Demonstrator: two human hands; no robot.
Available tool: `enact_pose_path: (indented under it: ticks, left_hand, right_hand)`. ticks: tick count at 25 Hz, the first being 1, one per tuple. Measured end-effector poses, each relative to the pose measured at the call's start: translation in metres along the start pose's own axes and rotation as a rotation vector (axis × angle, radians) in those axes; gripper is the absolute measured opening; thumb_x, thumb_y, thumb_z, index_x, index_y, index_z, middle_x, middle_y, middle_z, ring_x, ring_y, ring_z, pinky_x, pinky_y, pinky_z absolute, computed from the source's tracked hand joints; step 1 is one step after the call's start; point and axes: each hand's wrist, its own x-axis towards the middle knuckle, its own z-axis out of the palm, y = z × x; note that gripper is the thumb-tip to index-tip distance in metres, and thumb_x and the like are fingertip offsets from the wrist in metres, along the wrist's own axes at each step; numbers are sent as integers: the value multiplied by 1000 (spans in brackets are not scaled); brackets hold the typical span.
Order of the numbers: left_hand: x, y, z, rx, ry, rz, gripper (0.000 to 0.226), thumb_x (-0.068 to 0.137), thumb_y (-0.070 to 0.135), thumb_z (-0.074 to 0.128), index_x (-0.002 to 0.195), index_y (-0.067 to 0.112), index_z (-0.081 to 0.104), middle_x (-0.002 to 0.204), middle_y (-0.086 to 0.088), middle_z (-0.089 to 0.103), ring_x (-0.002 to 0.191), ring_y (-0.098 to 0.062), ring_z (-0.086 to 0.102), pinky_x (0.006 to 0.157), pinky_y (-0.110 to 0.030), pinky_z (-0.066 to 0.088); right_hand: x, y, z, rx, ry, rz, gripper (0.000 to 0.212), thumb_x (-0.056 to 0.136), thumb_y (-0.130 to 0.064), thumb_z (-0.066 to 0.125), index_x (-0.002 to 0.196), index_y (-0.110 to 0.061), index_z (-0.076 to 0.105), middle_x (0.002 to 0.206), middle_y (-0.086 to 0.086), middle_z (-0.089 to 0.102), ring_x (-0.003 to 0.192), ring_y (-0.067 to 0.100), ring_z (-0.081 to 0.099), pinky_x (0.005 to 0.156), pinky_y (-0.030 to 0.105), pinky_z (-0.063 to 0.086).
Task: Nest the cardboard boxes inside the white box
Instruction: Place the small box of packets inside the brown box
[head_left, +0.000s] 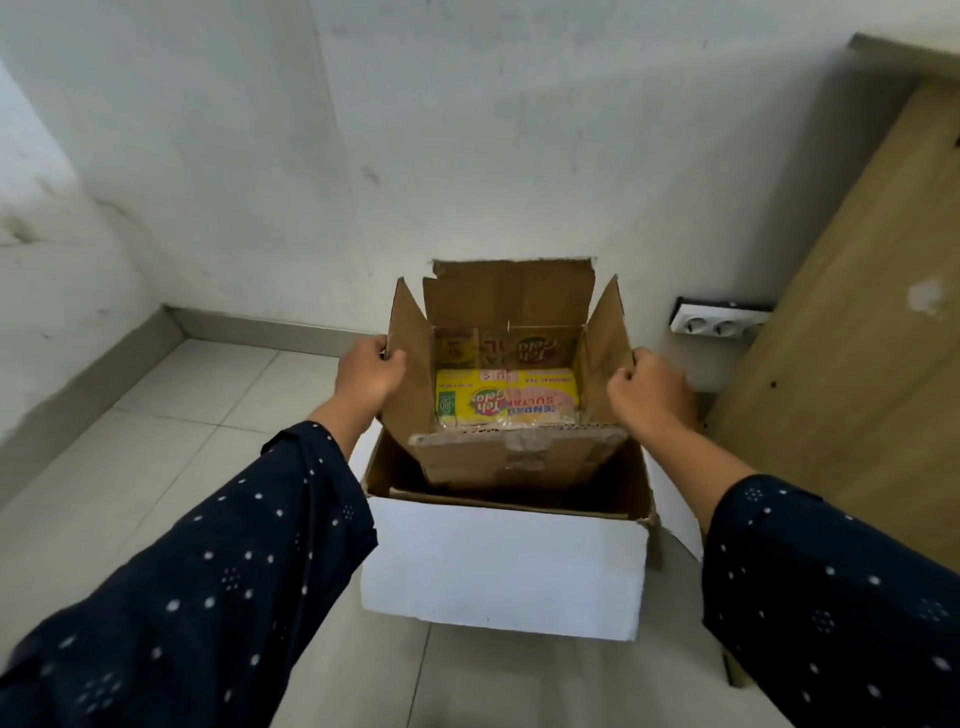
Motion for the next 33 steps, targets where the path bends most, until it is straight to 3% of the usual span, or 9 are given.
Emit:
enact_pose_path:
  ticks: [4,8,12,15,18,22,25,27,33]
  left_hand:
    - [14,-35,24,55,-70,-18,35,95,23,45,123,10,61,119,-17,65,101,-37,62,86,-43,54]
    - [30,-65,43,160,-72,-7,32,92,23,53,121,10,61,118,-17,67,103,-38,62,88,-44,52]
    - [37,-91,59,254,-108,47,30,90,22,58,116,11,65,112,-16,70,102,-38,63,84,-39,49]
    - [35,-105,70,399,-155,105,28,89,32,58,112,19,67,113,-14,67,109,-41,56,88,-42,44]
    - [25,-112,74,519,2,70,42,91,37,55,130,21,52,135,-14,46,124,-41,40,98,-53,38]
    - [18,-129,74,321,-63,-65,52,97,27,42,146,19,31,136,-21,52,119,-44,52,95,-52,43]
    - [20,-131,76,298,-104,-71,49,98,17,38,146,21,31,125,-23,61,108,-45,58,92,-48,46]
    - [26,-127,80,291,-88,-54,47,97,15,37,144,21,35,125,-23,61,108,-46,57,92,-49,46]
    - [60,-112,106,262,-117,-21,45,99,20,37,145,20,33,126,-21,61,108,-45,59,95,-52,49]
  right_hand:
    - [-2,18,35,-39,-66,93,23,94,-22,46,109,-12,61,99,13,66,88,33,64,75,41,56]
    - [0,36,67,-136,-81,118,41,95,-33,53,133,-19,45,117,16,64,101,37,63,82,45,52]
    - [1,62,94,-188,-57,248,56,98,-55,32,129,-13,53,122,14,60,104,32,55,91,42,44]
    - [-9,76,101,-333,-190,151,47,95,-44,52,136,-22,49,133,15,48,120,38,45,100,48,42]
    - [-18,87,105,-383,-94,61,54,89,-38,63,138,-23,46,145,12,39,131,35,36,104,53,36]
    - [-28,97,115,-318,-4,192,69,90,-33,60,149,-25,27,156,13,25,133,40,38,101,58,39]
    - [-22,106,117,-142,-86,318,74,94,-24,55,154,-25,12,147,16,39,115,38,55,85,50,53]
    - [-14,110,117,-95,-101,326,75,94,-21,54,155,-25,10,134,17,51,101,35,61,74,43,54]
    - [23,114,119,-97,-50,380,75,93,-15,57,154,-24,14,126,19,56,99,35,63,75,45,56]
